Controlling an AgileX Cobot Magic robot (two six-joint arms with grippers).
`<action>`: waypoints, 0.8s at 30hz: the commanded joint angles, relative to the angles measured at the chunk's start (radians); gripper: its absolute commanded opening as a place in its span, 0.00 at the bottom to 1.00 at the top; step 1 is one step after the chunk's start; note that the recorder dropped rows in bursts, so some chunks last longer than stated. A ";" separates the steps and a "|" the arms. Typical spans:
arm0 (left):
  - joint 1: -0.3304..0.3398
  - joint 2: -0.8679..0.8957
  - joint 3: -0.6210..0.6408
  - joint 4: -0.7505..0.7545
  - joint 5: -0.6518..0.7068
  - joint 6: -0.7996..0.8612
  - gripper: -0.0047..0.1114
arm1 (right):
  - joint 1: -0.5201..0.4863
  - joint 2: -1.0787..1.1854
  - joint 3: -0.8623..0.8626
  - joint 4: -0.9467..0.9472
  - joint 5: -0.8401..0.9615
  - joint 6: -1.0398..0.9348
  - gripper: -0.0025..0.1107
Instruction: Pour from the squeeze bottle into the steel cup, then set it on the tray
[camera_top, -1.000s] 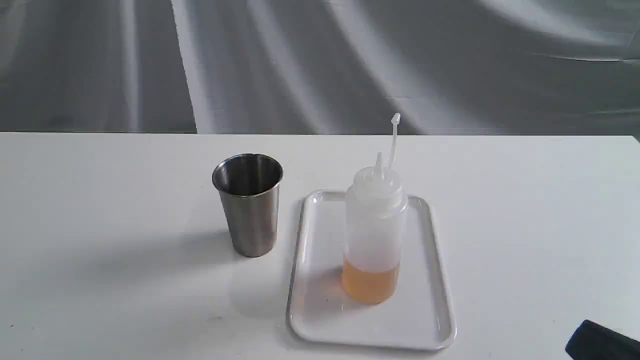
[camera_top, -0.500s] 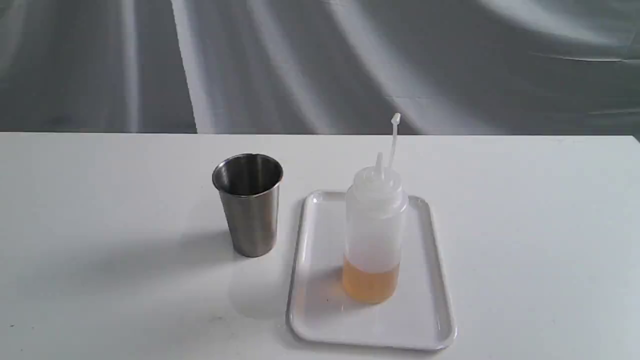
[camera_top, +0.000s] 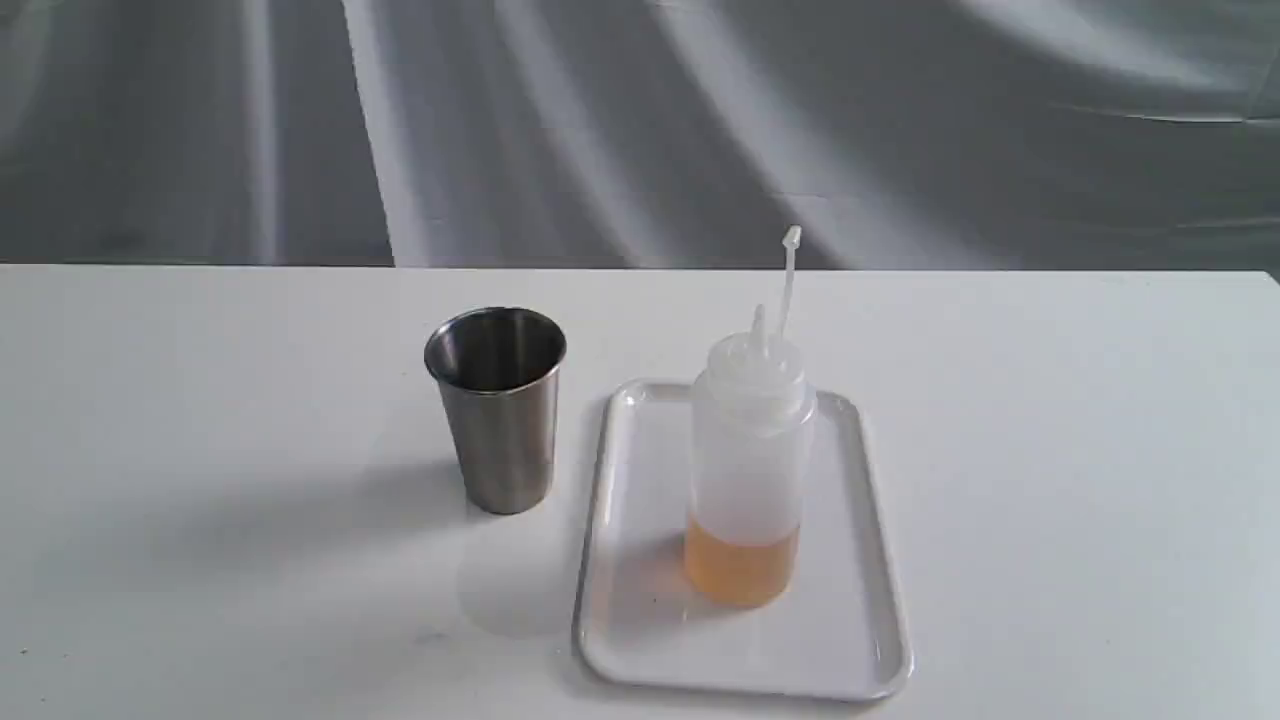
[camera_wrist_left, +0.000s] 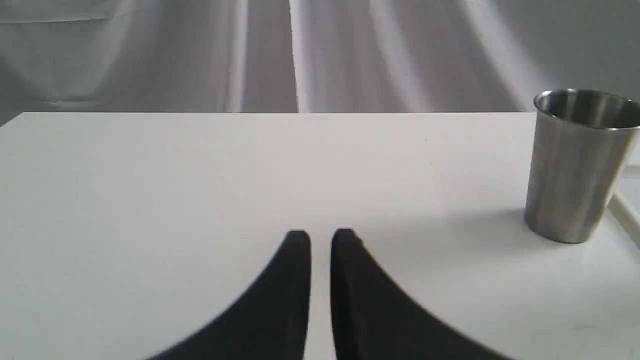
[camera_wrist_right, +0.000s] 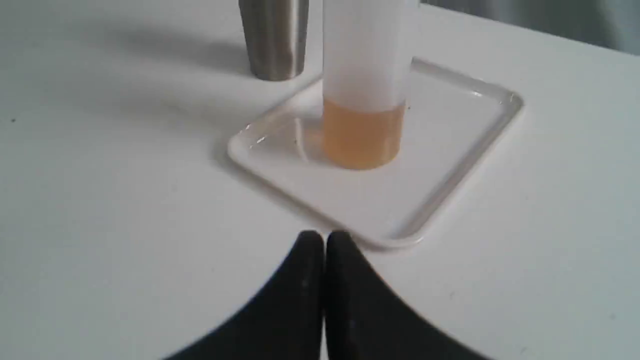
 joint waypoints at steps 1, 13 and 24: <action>-0.002 -0.003 0.004 0.000 -0.007 -0.005 0.11 | -0.010 -0.063 0.004 -0.001 -0.001 0.004 0.02; -0.002 -0.003 0.004 0.000 -0.007 -0.005 0.11 | -0.163 -0.191 0.004 -0.001 -0.001 0.004 0.02; -0.002 -0.003 0.004 0.000 -0.007 -0.003 0.11 | -0.285 -0.260 0.004 -0.001 -0.001 0.003 0.02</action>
